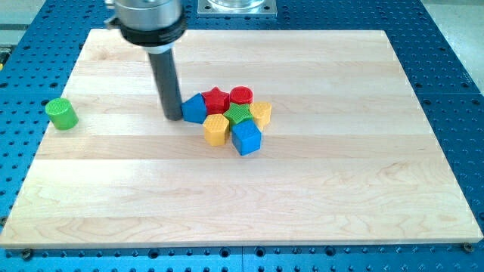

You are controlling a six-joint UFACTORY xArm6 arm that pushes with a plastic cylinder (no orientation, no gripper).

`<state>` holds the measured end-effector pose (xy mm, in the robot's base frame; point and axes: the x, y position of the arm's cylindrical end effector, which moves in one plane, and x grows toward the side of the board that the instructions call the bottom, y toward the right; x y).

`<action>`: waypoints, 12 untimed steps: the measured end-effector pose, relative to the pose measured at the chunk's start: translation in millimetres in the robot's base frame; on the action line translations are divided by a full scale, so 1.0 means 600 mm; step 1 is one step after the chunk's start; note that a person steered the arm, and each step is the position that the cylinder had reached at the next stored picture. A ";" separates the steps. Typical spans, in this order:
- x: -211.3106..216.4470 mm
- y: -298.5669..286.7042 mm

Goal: Place the green circle diagonal to the red star

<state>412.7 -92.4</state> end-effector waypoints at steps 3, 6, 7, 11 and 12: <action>0.000 0.033; 0.114 -0.229; 0.088 -0.299; -0.024 -0.354; -0.093 -0.329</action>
<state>357.0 -289.6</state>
